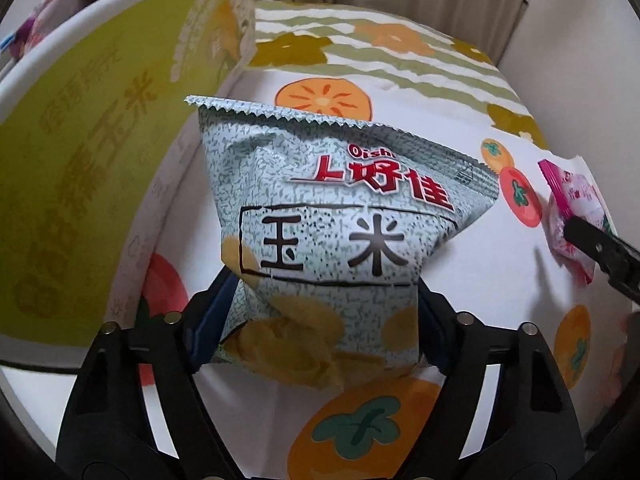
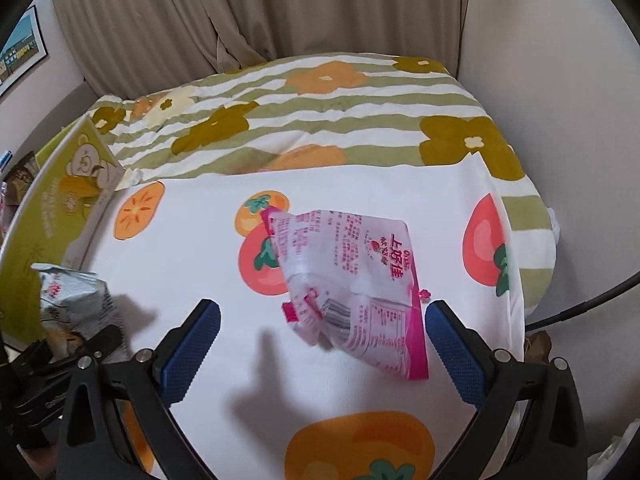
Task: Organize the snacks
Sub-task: 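Carry both held bags over the box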
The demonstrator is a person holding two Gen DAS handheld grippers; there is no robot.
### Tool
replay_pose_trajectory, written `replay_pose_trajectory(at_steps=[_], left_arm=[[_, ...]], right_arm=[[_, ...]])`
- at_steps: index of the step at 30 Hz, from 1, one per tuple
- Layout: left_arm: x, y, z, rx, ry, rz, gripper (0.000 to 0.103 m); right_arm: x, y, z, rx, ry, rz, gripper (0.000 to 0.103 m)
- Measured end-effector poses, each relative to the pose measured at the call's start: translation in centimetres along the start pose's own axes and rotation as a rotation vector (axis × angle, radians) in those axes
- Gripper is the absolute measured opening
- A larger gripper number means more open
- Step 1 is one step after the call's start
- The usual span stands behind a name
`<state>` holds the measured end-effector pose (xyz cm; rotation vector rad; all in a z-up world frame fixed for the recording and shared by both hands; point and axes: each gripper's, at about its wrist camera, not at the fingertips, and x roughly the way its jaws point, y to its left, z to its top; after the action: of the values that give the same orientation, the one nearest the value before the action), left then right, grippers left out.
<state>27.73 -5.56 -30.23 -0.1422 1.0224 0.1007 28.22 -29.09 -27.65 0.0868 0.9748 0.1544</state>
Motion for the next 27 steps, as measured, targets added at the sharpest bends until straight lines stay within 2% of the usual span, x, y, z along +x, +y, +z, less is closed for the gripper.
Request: replay_pose_trajectory(at_steps=[12,14,16,20,22,27], left_arm=[[-0.3,-0.3,0.4,0.025,0.006,-0.001,0.068],[-0.3,-0.3,0.5,0.027,0.008,-0.002,0.068],[-0.3,-0.3,0.6,0.026,0.008,-0.003,0.068],[-0.5,-0.4,0.6,0.032,0.017,-0.007,0.067],[-0.8,-0.4,0.8,0.042,0.027,-0.015,0.067],[-2.4,-0.4,1.5,0.059,0.000,-0.031,0.067]], right_arm=[[2.1,-0.7,1.0,0.002,0.005,-0.015,0.101],[2.6,-1.0,1.1,0.006,0.016,-0.008,0.095],[3.0,-1.2,1.2,0.004,0.027,-0.011,0.080],[3.2,-1.4,1.1,0.004,0.025,0.001,0.069],[3.1,-1.4,1.0,0.003,0.022,0.006,0.060],[2.4,-1.5,1.1,0.017,0.016,0.023,0.052]])
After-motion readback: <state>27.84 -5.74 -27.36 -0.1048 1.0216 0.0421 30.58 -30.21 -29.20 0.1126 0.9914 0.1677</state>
